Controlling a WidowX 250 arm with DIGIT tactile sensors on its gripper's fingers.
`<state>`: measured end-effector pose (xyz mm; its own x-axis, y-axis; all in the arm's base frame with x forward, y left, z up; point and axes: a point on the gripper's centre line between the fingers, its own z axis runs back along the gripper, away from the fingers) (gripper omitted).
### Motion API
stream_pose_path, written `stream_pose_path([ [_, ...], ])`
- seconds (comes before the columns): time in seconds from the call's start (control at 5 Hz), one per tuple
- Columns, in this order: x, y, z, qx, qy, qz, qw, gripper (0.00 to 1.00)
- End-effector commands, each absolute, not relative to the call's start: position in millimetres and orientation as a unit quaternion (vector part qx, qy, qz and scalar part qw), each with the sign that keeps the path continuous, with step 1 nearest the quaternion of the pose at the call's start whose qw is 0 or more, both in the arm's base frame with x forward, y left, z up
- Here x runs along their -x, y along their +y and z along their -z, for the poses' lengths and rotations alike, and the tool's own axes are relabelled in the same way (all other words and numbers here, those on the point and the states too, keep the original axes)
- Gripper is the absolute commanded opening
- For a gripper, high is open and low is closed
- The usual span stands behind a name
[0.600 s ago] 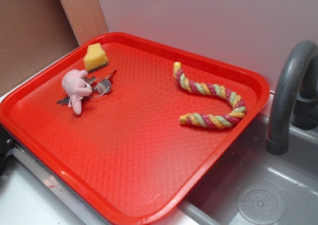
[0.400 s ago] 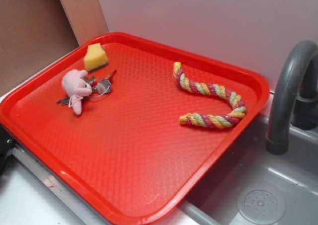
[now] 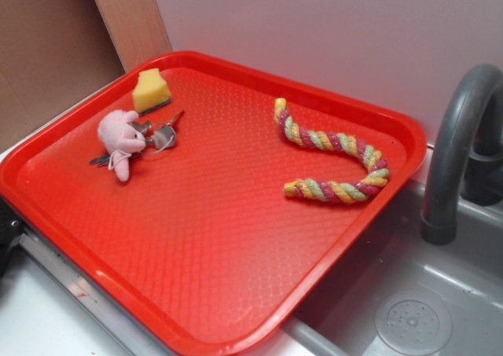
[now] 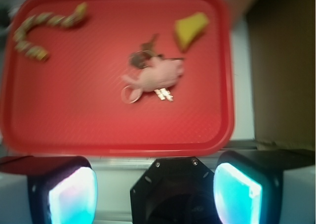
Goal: Grab the pink bunny.
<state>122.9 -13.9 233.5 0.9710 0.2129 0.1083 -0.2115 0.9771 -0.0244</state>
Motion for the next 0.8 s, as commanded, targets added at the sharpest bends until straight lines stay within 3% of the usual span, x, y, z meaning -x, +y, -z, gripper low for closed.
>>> stream_pose_path([
  [0.0, -142.7, 17.0, -178.6, 0.144, 0.029, -0.376, 0.915, 1.00],
  [0.2, -149.1, 18.0, -153.1, 0.164, 0.004, -0.485, 0.859, 1.00],
  [0.4, -163.3, 8.3, -130.1, 0.156, -0.044, -0.585, 0.795, 1.00],
  [0.6, -186.9, -7.6, -102.3, 0.131, -0.060, -0.603, 0.785, 1.00],
])
